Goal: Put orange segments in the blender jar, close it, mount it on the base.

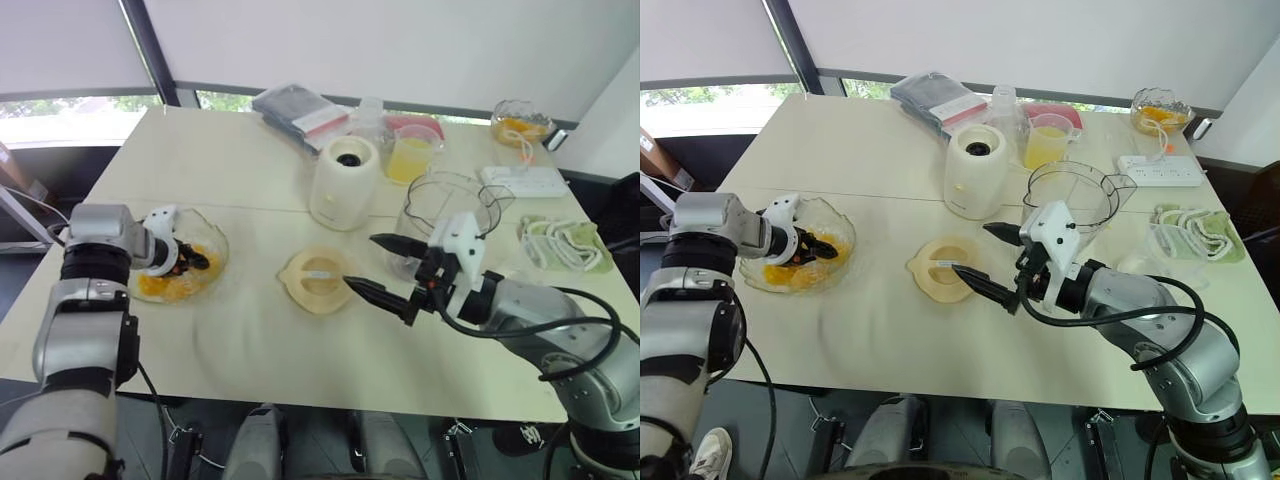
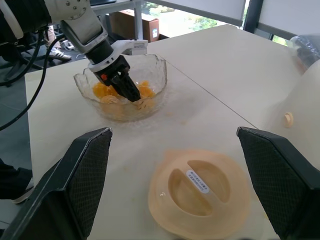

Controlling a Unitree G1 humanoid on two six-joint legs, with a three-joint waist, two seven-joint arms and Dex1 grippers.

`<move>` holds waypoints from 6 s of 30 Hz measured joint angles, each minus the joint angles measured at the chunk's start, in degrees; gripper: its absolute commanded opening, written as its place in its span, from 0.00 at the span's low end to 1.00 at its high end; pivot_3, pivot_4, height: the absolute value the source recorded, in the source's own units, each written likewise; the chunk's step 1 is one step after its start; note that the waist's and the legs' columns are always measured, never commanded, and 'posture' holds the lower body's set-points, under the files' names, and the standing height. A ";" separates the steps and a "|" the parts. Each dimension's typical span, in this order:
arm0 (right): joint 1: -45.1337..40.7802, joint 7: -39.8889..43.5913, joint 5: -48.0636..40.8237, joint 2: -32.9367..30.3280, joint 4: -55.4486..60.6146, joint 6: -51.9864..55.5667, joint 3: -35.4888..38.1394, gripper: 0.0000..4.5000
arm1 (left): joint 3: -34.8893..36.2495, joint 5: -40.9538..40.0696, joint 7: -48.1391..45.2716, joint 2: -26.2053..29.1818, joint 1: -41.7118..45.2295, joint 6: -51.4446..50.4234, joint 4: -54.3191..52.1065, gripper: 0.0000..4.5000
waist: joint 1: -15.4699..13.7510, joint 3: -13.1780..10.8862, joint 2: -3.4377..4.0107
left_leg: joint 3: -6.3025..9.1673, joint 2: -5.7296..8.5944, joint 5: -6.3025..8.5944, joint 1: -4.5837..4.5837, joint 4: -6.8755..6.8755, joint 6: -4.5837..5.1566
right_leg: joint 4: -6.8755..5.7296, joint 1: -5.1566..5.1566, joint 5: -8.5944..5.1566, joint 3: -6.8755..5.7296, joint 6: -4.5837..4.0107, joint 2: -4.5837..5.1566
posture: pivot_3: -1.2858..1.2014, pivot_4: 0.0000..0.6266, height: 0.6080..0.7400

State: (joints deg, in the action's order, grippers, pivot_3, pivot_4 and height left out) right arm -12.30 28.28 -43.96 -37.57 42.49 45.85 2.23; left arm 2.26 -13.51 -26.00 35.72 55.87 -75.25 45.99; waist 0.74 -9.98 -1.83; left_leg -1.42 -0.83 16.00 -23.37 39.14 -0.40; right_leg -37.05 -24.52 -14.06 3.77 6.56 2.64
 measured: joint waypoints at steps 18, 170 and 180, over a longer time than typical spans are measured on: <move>-0.09 1.29 1.19 -0.25 -0.06 0.02 -0.82 0.94 | 5.46 0.64 6.52 -2.04 1.08 3.44 3.07 0.59 | -0.05 0.00 0.00 | 0.00 0.00 0.00 0.00 0.00 0.00 | -0.01 0.00 0.00 0.00 0.01 0.02 | 0.52 0.24 1.00; 35.62 -32.97 15.67 24.81 -15.82 -33.31 32.76 0.94 | -12.84 -0.22 -57.83 -19.55 -9.86 49.14 -30.50 1.00 | 0.45 0.43 0.70 | -0.22 -0.01 0.26 -0.01 -0.06 0.43 | 0.88 0.37 -0.05 0.23 0.01 0.02 | 0.52 0.24 1.00; 24.45 -32.96 18.97 22.77 -29.40 -32.40 32.09 0.94 | -14.10 -1.83 -54.93 -15.78 -15.09 48.72 -32.55 1.00 | 0.25 0.59 1.08 | -0.13 0.02 0.23 0.13 0.02 0.41 | 0.62 0.42 -0.14 0.23 -0.18 -0.08 | 0.52 0.24 1.00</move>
State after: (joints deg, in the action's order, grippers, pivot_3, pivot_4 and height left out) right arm 12.15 -4.69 -24.98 -14.81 13.09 13.45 34.32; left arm -11.84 -15.34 -80.93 19.94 40.79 -26.53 13.44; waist 1.00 -9.39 -0.75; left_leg -1.55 -0.81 16.22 -23.24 39.16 0.01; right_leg -36.43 -24.10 -14.20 4.00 6.38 2.55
